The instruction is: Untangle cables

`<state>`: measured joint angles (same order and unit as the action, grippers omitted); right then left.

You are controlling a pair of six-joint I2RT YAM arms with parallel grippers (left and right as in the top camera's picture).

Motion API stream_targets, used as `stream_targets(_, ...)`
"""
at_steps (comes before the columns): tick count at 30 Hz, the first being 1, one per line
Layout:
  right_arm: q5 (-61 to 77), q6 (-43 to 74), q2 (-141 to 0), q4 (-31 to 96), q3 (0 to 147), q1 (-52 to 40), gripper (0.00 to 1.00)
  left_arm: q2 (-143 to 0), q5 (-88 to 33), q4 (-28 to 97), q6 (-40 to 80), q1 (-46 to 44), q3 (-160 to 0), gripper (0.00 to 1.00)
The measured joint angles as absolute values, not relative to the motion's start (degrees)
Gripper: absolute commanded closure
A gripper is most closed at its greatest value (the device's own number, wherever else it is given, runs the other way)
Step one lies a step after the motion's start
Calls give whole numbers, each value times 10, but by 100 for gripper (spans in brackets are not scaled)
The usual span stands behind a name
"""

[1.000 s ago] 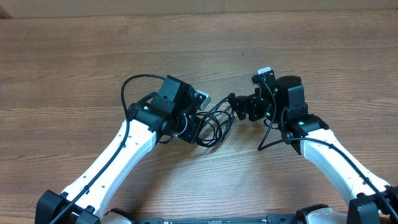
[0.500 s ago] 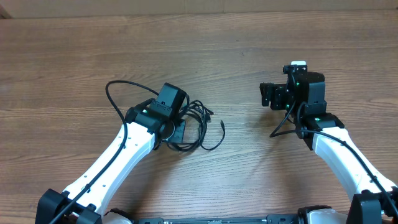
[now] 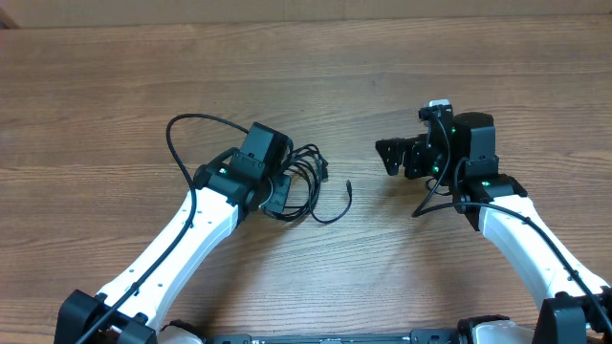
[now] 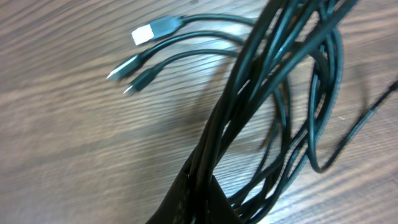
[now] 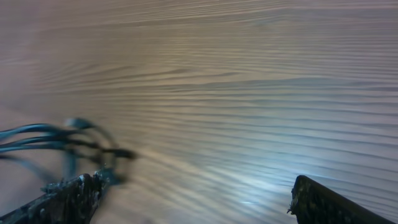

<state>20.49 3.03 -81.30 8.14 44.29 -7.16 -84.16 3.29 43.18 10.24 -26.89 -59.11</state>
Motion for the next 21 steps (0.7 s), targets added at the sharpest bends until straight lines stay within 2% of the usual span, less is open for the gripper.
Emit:
stream_targets(7, 357, 31, -813, 79, 443, -72, 1, -842, -94, 449, 9, -246, -602, 96)
stream_targets(17, 557, 34, -813, 26, 443, -72, 24, -842, -255, 638, -138, -163, -742, 96)
stream_targets(21, 622, 34, -813, 19, 443, -72, 29, -842, -298, 684, -182, -127, -802, 96)
